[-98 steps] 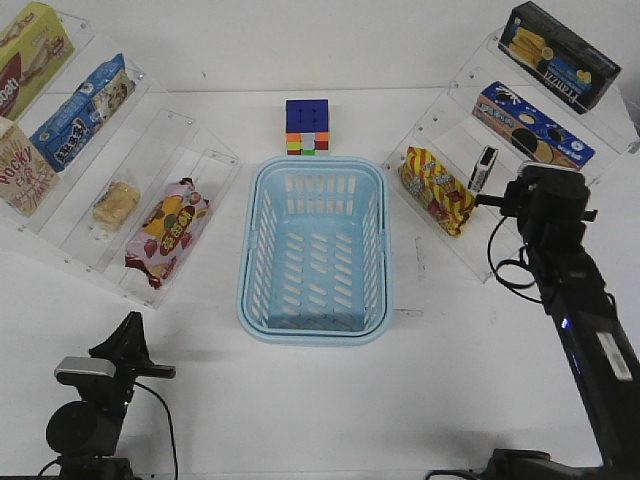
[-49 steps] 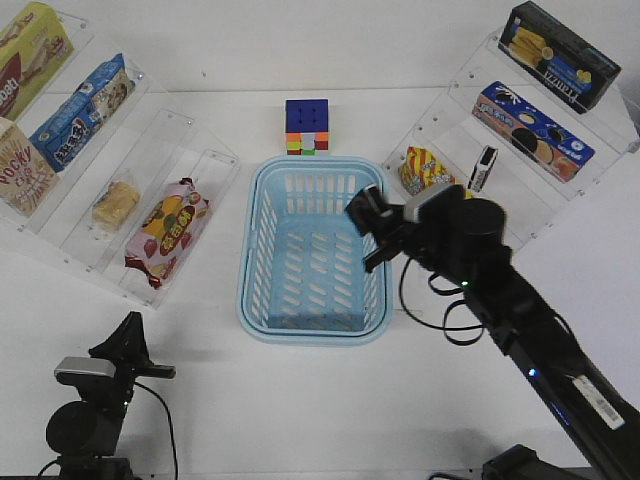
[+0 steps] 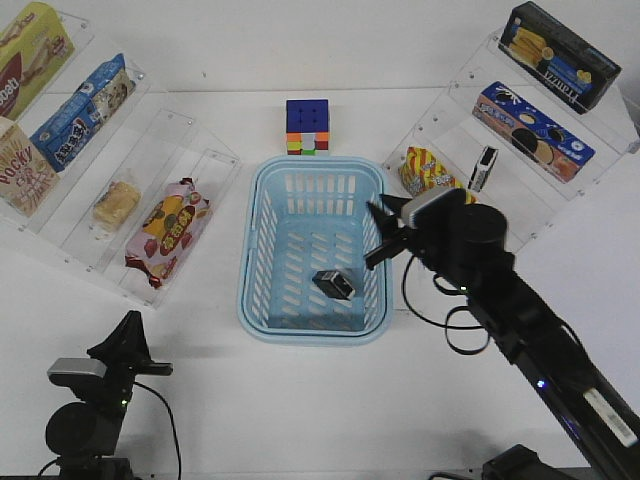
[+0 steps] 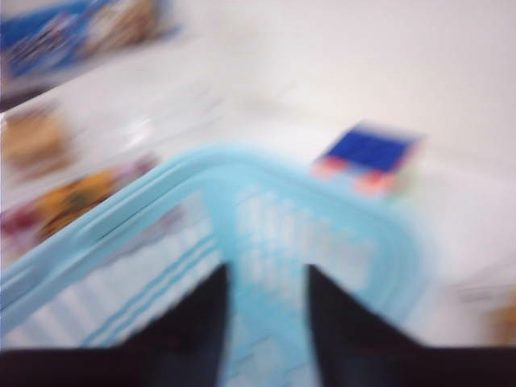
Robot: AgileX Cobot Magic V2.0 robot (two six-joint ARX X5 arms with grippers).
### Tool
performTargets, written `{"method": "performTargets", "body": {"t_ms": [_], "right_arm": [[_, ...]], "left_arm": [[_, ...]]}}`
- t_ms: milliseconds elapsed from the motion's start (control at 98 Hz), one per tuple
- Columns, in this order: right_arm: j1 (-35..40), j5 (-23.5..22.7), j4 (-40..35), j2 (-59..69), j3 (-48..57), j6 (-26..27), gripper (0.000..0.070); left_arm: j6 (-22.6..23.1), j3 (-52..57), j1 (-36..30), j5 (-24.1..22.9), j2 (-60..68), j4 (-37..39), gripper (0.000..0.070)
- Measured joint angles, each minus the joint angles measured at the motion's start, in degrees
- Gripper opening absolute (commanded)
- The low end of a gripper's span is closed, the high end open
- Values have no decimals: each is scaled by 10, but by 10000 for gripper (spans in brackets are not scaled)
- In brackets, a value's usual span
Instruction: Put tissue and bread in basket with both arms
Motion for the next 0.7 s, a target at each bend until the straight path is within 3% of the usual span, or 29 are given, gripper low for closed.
{"method": "performTargets", "body": {"t_ms": [122, 214, 378, 480, 612, 643, 704], "right_arm": [[-37, 35, -26, -63, -4, -8, 0], [-54, 36, 13, -114, -57, -10, 0], [-70, 49, 122, -229, -236, -10, 0], [-73, 63, 164, -276, -313, -10, 0], [-73, 62, 153, -279, -325, -9, 0], [-73, 62, 152, -278, -325, -8, 0], [-73, 62, 154, -278, -325, -8, 0]], "left_arm": [[-88, 1, 0, 0, 0, 18, 1], [-144, 20, 0, 0, 1, -6, 1], [-167, 146, 0, -11, 53, -109, 1], [-129, 232, 0, -29, 127, -154, 1], [-23, 334, 1, -43, 262, -204, 21], [6, 358, 1, -43, 294, -216, 97], [63, 405, 1, -43, 357, -238, 342]]}}
